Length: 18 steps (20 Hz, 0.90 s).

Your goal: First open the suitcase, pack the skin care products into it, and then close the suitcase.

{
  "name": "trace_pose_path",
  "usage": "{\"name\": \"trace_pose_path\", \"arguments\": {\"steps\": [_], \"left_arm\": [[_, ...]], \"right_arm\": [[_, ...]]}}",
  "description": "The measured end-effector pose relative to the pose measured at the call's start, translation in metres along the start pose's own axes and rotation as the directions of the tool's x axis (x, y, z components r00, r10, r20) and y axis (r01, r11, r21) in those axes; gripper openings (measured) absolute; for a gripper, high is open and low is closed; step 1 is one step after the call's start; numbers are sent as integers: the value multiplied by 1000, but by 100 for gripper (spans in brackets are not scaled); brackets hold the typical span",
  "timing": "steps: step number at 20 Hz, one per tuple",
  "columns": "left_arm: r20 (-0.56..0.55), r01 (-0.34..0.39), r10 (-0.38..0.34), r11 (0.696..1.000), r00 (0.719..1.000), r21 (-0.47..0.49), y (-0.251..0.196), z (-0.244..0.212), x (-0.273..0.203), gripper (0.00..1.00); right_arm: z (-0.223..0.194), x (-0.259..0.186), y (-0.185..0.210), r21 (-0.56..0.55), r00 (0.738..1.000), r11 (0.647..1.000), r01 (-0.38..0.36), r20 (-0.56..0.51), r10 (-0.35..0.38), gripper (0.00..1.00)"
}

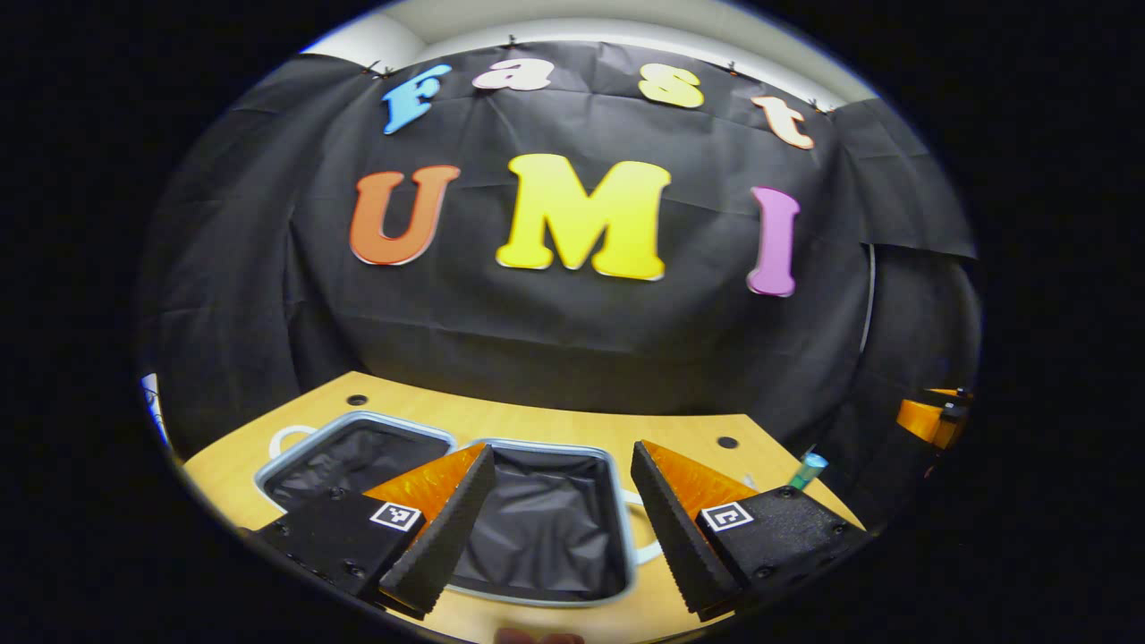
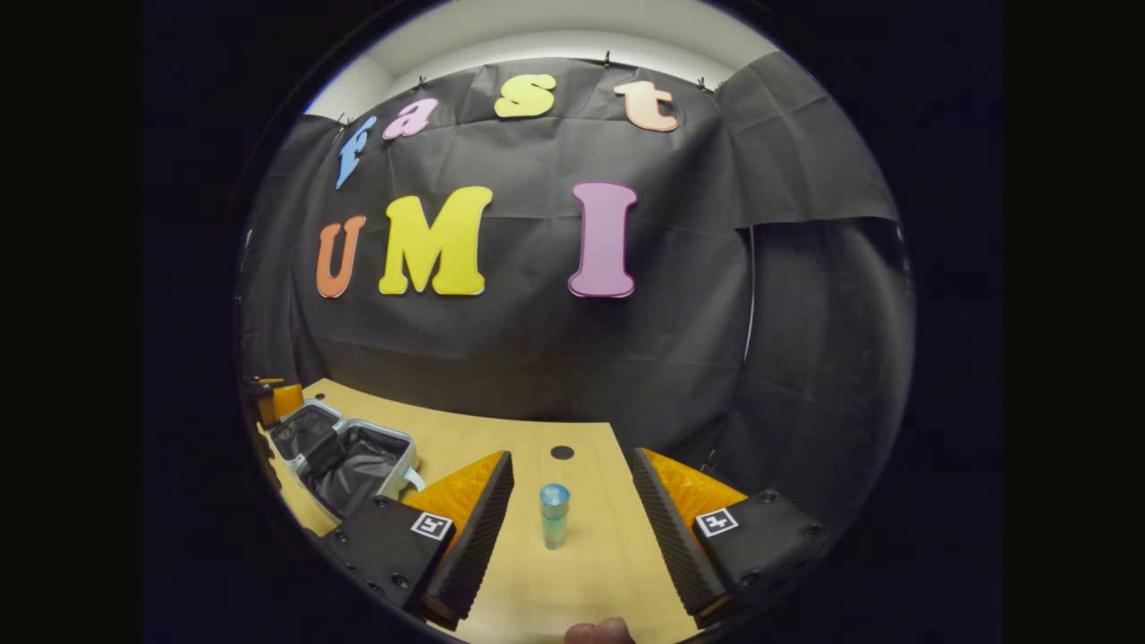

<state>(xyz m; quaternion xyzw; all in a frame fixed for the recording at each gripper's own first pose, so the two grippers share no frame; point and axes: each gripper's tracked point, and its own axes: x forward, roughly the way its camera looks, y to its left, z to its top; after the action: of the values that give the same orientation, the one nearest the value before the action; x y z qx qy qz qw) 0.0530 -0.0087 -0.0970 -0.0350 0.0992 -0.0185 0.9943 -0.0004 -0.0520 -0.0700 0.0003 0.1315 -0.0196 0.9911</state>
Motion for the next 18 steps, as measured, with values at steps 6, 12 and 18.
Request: {"name": "trace_pose_path", "arguments": {"steps": [6,12,18], "left_arm": [[-109,148,-141,987,984,59,-123,-74,14,98],[-240,135,-117,989,964,59,-160,-157,77,98],[-313,135,-109,989,943,63,-163,-194,129,97]], "right_arm": [[-32,-9,-35,-27,997,1000,-8,-75,6,80],[-70,-23,-84,-52,983,999,15,-181,-24,80],[-81,-11,-102,-50,974,998,26,-222,-36,80]]}}
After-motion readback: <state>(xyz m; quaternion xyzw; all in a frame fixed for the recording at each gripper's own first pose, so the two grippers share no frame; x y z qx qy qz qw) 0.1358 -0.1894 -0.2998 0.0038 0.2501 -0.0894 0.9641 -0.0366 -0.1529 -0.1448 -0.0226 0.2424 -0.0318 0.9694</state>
